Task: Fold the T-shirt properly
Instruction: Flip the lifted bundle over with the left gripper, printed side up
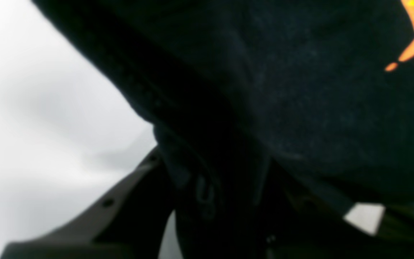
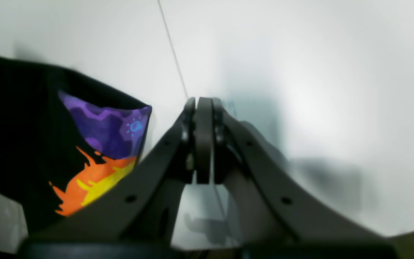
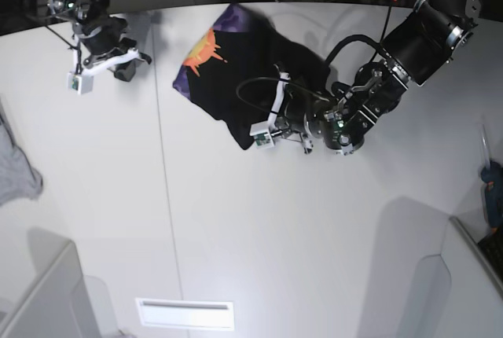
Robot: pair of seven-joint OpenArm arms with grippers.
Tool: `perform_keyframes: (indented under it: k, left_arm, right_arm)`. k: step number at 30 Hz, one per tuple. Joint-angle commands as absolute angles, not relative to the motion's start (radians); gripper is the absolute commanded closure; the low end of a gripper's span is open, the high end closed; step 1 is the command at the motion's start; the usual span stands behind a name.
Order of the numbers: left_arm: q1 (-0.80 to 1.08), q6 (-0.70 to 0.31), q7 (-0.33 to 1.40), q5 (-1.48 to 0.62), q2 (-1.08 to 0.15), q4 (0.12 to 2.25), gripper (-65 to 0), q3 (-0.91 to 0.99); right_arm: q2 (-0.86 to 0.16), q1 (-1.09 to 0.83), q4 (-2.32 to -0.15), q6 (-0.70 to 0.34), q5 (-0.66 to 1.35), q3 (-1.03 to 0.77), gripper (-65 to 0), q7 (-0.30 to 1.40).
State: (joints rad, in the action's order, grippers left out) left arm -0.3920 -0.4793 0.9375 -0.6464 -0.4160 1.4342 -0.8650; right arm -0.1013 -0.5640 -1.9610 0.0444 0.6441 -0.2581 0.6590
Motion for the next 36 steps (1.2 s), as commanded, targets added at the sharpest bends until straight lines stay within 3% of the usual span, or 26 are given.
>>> perform_keyframes:
  k: [1, 8, 18, 31, 36]
  left_arm:
    - [-0.412, -0.455, 0.987, -0.532, -0.43, 1.428, 0.0, -0.892]
    - [-0.509, -0.458, 0.983, -0.407, -0.421, 1.429, 0.0, -1.063]
    - [-0.532, -0.697, 0.733, -0.137, -0.42, 1.419, 0.0, -1.129]
    - [-0.545, -0.698, 0.673, -0.067, -0.323, 1.343, 0.0, -1.125]
    - [-0.545, -0.698, 0.544, -0.018, -0.309, 1.34, 0.0, -1.13]
  right_arm:
    - [-0.108, -0.567, -1.972, 0.047, 0.647, -0.262, 0.0, 0.642]
    - [-0.065, -0.596, -1.942, 0.047, 0.647, -0.262, 0.0, 0.642]
    - [-0.022, -0.624, -1.931, 0.047, 0.645, -0.257, 0.0, 0.642]
    - [0.005, -0.624, -1.931, 0.047, 0.645, -0.252, 0.0, 0.644]
    - [0.005, -0.63, -1.929, 0.047, 0.645, -0.252, 0.0, 0.644]
